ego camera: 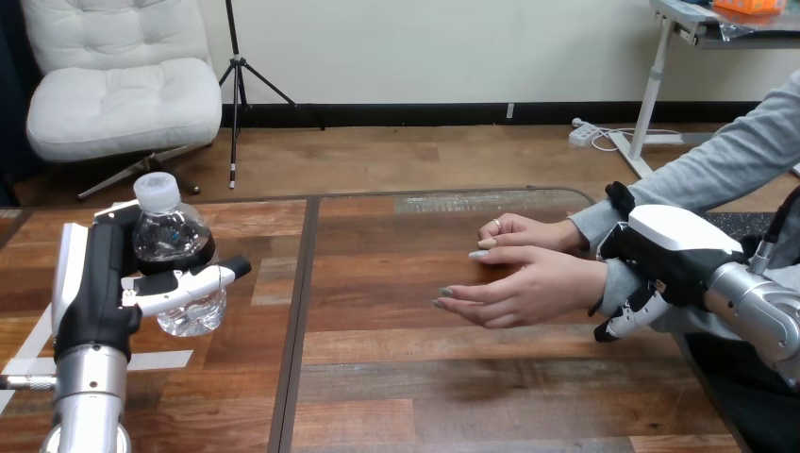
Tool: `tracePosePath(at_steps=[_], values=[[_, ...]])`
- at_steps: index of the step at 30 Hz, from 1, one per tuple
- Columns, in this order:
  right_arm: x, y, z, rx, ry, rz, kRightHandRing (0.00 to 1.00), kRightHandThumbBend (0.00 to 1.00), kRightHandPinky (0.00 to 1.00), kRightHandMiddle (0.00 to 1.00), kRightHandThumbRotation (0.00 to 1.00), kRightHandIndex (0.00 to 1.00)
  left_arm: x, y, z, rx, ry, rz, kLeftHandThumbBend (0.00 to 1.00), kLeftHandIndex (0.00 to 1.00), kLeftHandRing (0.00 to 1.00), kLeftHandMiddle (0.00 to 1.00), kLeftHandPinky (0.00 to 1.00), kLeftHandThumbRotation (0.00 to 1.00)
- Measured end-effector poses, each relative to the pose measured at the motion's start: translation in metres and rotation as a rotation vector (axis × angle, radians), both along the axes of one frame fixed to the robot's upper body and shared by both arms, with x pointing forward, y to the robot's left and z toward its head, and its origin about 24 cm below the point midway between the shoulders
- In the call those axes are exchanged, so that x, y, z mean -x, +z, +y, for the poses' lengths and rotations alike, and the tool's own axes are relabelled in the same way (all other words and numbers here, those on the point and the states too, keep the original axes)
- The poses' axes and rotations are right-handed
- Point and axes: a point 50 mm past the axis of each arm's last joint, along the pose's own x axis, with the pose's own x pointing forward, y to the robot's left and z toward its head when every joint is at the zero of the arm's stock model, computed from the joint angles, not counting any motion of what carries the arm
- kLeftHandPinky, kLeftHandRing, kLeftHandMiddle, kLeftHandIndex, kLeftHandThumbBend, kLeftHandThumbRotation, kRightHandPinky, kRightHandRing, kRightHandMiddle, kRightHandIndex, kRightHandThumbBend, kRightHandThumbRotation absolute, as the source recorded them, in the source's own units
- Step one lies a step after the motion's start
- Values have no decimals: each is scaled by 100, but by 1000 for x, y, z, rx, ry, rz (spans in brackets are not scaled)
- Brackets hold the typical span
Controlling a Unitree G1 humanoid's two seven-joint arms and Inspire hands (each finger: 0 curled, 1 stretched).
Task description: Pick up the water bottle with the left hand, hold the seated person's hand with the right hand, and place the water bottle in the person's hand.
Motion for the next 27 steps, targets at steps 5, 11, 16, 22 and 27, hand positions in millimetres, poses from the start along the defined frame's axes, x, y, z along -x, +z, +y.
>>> tracePosePath(at_steps=[5,11,16,22,27], values=[[0,0,0,-4,-2,-2,29,79,26,34,0,36,0,0,0,0,-1,0,86,41,36,40,32,0],[0,1,0,-9,-4,-4,30,79,28,35,0,36,0,0,0,1,-2,1,86,41,36,40,32,0],[0,1,0,-15,-6,-8,30,79,28,35,0,36,0,0,0,16,-12,2,85,40,35,39,31,0],[-1,3,0,-29,-13,-16,30,79,27,35,0,36,0,0,-2,23,-32,2,86,40,34,39,30,0],[-2,4,0,-36,-16,-24,29,78,27,34,0,35,-1,0,-4,23,-50,0,86,39,34,38,29,0]])
